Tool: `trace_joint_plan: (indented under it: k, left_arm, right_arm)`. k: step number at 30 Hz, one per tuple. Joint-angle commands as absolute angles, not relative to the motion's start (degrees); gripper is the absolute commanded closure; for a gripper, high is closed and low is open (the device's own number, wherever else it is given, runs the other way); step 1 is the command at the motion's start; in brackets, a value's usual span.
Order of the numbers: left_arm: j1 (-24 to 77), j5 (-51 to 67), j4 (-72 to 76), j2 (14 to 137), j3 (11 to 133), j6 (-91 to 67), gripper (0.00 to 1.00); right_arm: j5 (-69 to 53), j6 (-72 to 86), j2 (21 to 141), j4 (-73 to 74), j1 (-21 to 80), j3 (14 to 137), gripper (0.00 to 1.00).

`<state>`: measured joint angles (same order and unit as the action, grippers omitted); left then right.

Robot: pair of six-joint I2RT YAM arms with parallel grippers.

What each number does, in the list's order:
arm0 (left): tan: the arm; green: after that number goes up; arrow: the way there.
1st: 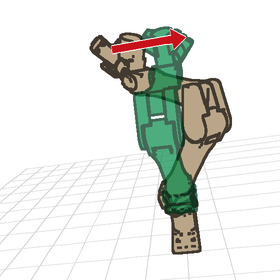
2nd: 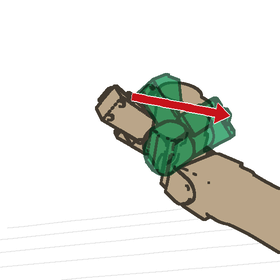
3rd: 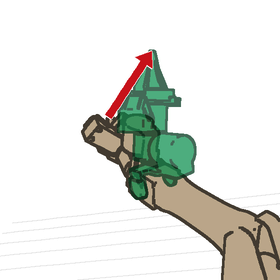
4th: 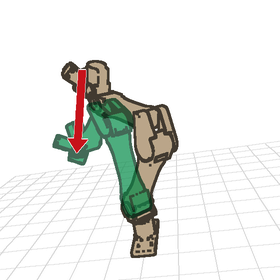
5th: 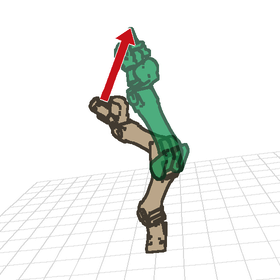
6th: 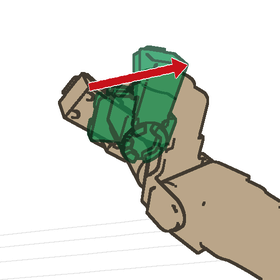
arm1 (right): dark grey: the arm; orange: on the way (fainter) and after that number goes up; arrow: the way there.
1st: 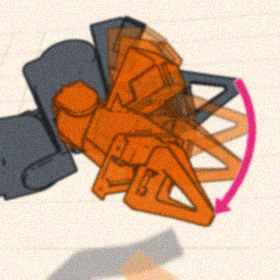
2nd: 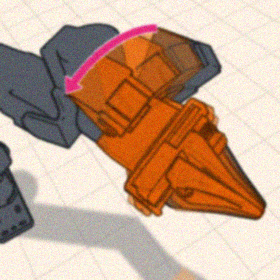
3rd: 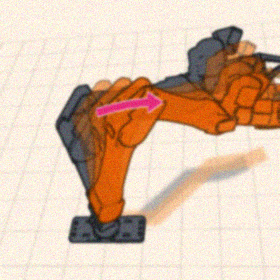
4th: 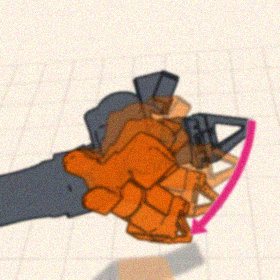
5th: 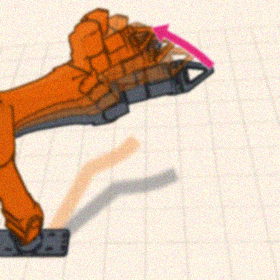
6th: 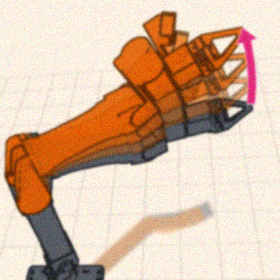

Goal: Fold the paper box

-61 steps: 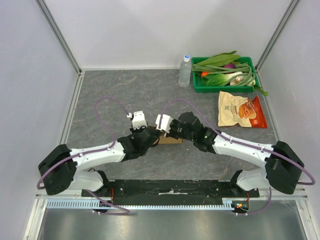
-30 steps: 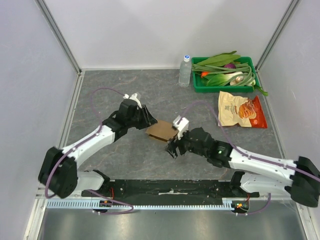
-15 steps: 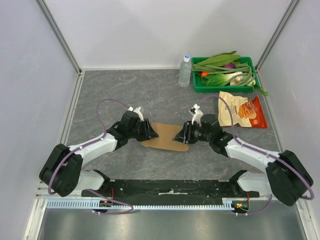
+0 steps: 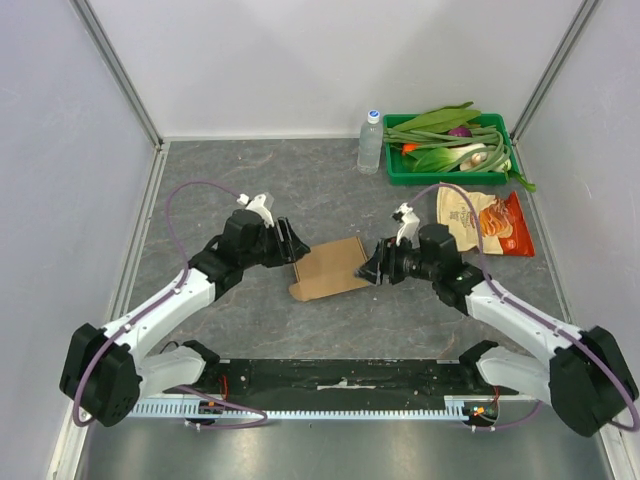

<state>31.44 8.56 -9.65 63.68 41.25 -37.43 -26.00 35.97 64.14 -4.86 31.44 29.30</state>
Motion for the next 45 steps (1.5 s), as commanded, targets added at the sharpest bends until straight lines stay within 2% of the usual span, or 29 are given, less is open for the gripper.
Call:
trace_joint_plan:
  k: [1, 4, 12, 18, 25, 31, 35, 45]
  left_arm:
    - [30.32, 5.01, -11.17, 65.39, 37.8, -38.05, 0.36]
    - [30.32, 5.1, -6.86, 63.99, 34.28, -40.43, 0.34]
    - [29.89, 5.54, -2.82, 66.8, 31.3, -41.92, 0.32]
    - [28.83, 7.29, -1.49, 65.66, 29.27, -41.92, 0.3]
    - [25.58, 12.2, 2.43, 65.74, 26.9, -43.33, 0.23]
    - [23.64, 21.87, 11.68, 71.98, 26.19, -46.66, 0.21]
    - [23.73, 23.99, 16.6, 74.44, 25.84, -48.78, 0.21]
    - [23.73, 24.78, 15.47, 74.97, 24.0, -54.49, 0.25]
  right_arm:
    - [-23.64, 29.97, 63.09, 2.54, 27.08, 34.97, 0.25]
    - [-25.75, 27.34, 69.66, 2.2, 24.17, 38.49, 0.26]
    - [-35.93, 22.42, 87.69, -5.62, 20.48, 45.96, 0.54]
    - [-40.78, 26.01, 94.12, -16.07, 18.63, 42.89, 0.59]
    - [-40.34, 27.77, 96.24, -18.54, 16.71, 40.78, 0.77]
    - [-42.19, 29.09, 97.74, -21.53, 15.91, 39.03, 0.83]
    - [-41.92, 29.79, 97.91, -21.97, 15.47, 38.76, 0.84]
    - [-39.55, 34.62, 99.4, -27.06, 15.21, 36.56, 0.88]
